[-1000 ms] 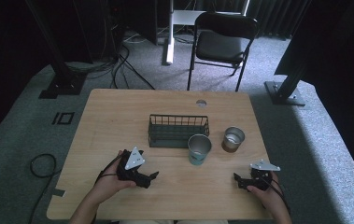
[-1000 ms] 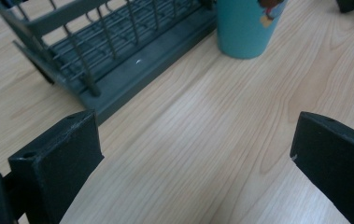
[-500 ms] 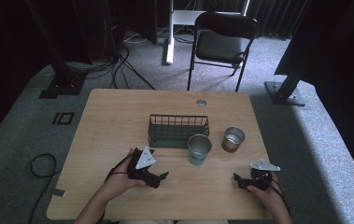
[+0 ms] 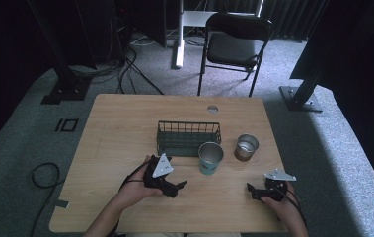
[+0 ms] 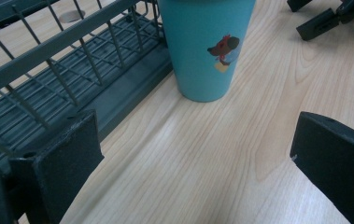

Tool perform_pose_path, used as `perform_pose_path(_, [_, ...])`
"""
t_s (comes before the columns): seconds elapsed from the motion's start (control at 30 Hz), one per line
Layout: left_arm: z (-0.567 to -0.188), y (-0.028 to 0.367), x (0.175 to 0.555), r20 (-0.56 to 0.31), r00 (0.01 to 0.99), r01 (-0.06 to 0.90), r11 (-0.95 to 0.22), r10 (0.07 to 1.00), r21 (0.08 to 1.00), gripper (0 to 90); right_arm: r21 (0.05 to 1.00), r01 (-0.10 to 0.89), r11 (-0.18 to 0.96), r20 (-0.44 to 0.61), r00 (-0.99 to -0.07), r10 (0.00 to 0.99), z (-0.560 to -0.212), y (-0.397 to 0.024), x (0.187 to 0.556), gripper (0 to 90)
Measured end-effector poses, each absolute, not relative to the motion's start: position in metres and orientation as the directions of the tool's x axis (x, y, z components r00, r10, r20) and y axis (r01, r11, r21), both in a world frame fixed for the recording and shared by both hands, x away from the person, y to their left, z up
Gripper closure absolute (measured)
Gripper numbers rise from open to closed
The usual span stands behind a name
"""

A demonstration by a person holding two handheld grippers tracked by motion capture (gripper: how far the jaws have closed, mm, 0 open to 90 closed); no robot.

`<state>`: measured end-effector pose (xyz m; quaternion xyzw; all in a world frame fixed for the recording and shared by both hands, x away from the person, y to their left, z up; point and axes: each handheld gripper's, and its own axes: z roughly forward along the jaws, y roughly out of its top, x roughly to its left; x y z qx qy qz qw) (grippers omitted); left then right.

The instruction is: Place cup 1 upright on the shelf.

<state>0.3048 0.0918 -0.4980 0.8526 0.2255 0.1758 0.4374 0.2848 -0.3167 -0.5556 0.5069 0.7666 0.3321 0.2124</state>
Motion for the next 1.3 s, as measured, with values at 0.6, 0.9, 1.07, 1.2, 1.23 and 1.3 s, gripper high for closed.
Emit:
perform_pose_path(0.6, [-0.499,0.060,0.312,0.123,0.858,0.190,-0.531,0.499,0.825,2.5,0.725,0.636,0.266,0.011,-0.396,0.918,-0.556,-0.317,0.285,11.6])
perform_pose_path(0.9, [-0.501,0.039,0.319,0.117,0.853,0.187,-0.505,0.509,0.842,2.5,0.725,0.636,0.266,0.011,-0.396,0.918,-0.556,-0.317,0.285,11.7])
perform_pose_path(1.07, [-0.500,0.029,0.324,0.095,0.841,0.198,-0.466,0.532,0.862,2.5,0.725,0.636,0.266,0.011,-0.396,0.918,-0.556,-0.317,0.285,11.7])
perform_pose_path(1.2, [-0.502,0.022,0.328,0.085,0.840,0.205,-0.459,0.536,0.865,2.5,0.725,0.636,0.266,0.011,-0.396,0.918,-0.556,-0.317,0.285,11.7])
perform_pose_path(1.23, [-0.503,0.020,0.328,0.083,0.839,0.208,-0.459,0.537,0.864,2.5,0.725,0.636,0.265,0.011,-0.396,0.918,-0.556,-0.317,0.285,11.7])
perform_pose_path(1.3, [-0.504,0.017,0.330,0.079,0.830,0.215,-0.448,0.552,0.868,2.5,0.725,0.636,0.266,0.011,-0.396,0.918,-0.556,-0.317,0.285,11.7])
